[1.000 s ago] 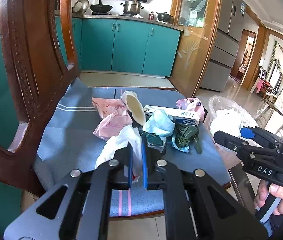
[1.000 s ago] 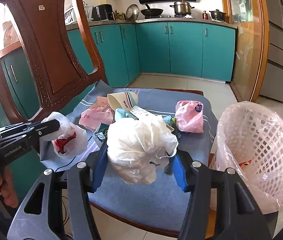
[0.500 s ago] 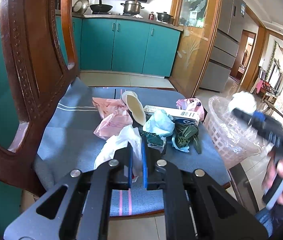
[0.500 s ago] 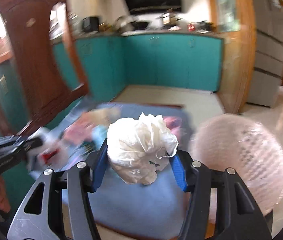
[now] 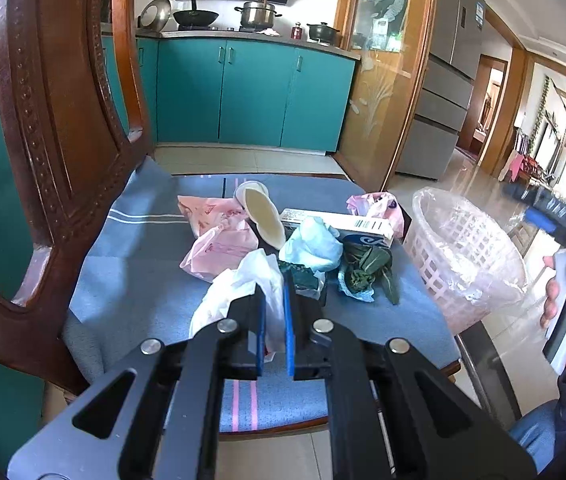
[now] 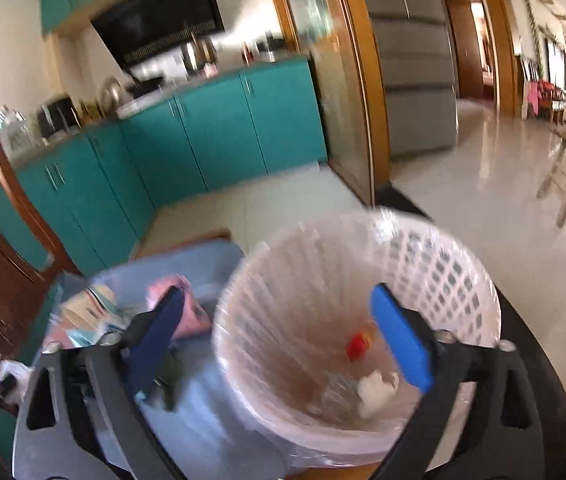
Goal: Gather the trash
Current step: 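Carry the crumpled white bag over the basket and open the right tool, then carry the white plastic bag over the basket and open the left tool, then reach the left tool to the dark green bag and close on it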
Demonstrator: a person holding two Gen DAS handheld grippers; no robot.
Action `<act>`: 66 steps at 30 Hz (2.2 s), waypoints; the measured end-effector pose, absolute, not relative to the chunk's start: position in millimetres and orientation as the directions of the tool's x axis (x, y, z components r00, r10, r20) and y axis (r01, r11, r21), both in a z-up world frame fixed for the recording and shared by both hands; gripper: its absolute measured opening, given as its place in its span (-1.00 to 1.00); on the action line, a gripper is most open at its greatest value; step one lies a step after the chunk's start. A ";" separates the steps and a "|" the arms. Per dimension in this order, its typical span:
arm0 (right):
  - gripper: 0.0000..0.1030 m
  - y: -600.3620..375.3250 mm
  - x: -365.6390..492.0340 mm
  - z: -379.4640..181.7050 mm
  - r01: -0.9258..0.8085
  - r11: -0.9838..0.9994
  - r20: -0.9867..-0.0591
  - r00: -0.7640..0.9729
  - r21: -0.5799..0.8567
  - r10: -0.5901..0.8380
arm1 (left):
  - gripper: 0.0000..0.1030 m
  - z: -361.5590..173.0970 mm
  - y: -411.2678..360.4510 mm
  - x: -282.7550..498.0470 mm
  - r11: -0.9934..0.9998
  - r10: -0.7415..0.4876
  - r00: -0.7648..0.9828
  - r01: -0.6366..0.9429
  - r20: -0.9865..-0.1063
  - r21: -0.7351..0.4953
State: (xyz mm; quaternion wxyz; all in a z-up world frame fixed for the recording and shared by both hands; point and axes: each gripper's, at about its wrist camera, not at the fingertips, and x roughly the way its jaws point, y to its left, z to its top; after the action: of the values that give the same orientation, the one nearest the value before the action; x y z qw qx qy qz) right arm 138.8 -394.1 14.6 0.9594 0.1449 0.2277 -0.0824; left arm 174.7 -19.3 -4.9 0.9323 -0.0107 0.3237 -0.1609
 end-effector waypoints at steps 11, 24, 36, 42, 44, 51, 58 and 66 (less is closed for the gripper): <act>0.93 -414.1 125.8 29.7 0.263 0.911 -0.364 0.921 0.319 -0.138 | -0.83 -5.1 -38.8 169.3 0.933 -0.328 0.731 0.348 -0.598 -0.087; 0.93 -460.3 109.6 30.6 0.325 0.842 -0.331 0.925 0.431 -0.188 | -0.83 53.1 -232.8 202.1 0.794 -0.558 0.634 0.596 -0.536 -0.121; 0.93 -487.9 90.0 30.3 0.373 0.765 -0.274 0.925 0.525 -0.263 | 0.88 56.7 -237.8 211.3 0.864 -0.463 0.716 0.495 -0.522 -0.087; 0.93 -471.0 101.6 30.2 0.343 0.810 -0.302 0.928 0.475 -0.216 | 0.93 44.7 -111.2 192.5 0.946 -0.300 0.802 0.321 -0.516 -0.051; 0.93 -462.0 106.2 30.1 0.329 0.831 -0.314 0.929 0.448 -0.199 | 0.93 42.3 -79.1 189.7 0.967 -0.235 0.827 0.252 -0.511 -0.037; 0.93 -383.0 124.5 22.5 0.173 0.944 -0.404 0.914 0.281 -0.048 | 0.93 0.5 8.9 196.4 0.992 -0.121 0.806 0.072 -0.579 -0.108; 0.93 -303.5 135.9 4.9 0.016 0.988 -0.515 0.855 0.153 0.066 | 0.93 -6.6 -10.9 186.9 0.984 -0.158 0.784 0.177 -0.601 -0.029; 0.93 -273.1 137.7 -11.0 -0.031 0.997 -0.566 0.821 0.077 0.069 | 0.93 -1.9 -9.7 178.8 0.977 -0.201 0.767 0.201 -0.609 -0.070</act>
State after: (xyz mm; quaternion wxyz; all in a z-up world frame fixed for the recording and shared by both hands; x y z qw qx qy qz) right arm 137.7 -273.1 -11.0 0.9537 0.0323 0.2979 0.0261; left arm 178.8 -9.7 -1.9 0.9400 -0.0003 0.3240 -0.1068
